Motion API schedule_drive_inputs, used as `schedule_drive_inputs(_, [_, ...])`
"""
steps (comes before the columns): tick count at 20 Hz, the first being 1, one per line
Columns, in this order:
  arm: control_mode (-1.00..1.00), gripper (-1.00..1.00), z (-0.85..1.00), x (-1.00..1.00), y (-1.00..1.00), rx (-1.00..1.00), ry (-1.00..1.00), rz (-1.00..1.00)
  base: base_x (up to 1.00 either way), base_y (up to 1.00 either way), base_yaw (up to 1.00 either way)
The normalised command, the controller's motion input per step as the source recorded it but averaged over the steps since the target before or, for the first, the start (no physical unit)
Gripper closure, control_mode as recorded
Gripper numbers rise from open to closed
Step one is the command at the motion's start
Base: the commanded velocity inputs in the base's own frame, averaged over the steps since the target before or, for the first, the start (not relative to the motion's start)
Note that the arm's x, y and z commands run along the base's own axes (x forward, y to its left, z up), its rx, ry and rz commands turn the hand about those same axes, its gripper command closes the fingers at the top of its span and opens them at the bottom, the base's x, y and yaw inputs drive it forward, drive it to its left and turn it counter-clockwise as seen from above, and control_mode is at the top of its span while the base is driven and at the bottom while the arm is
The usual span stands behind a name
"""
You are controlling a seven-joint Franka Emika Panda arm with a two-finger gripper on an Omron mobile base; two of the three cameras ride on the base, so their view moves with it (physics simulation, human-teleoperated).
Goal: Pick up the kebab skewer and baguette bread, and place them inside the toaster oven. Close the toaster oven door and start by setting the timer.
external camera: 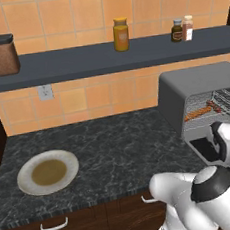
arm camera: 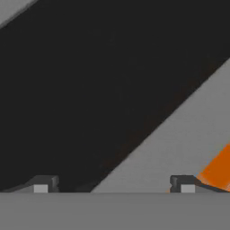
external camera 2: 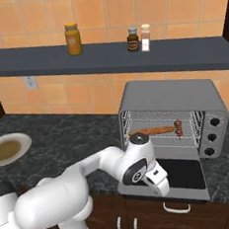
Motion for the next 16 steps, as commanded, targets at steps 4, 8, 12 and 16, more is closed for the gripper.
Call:
schedule_drive_inputs(4, [-1.00,-1.00,0.05,-0.77,0.00,-0.03,0.00,0.46,0.00,0.00,0.00])
schedule_drive_inputs(8, [-1.00,-1.00,-0.16,-0.50,0.00,-0.03,0.00,0.37,0.00,0.00,0.00])
schedule_drive_inputs(12, [-1.00,-1.00,-0.47,0.06,0.01,-0.03,-0.01,0.22,0.00,0.00,0.00])
schedule_drive_inputs(16, [-1.00,-1.00,-0.54,0.32,0.00,-0.05,0.00,0.22,0.00,0.00,0.00])
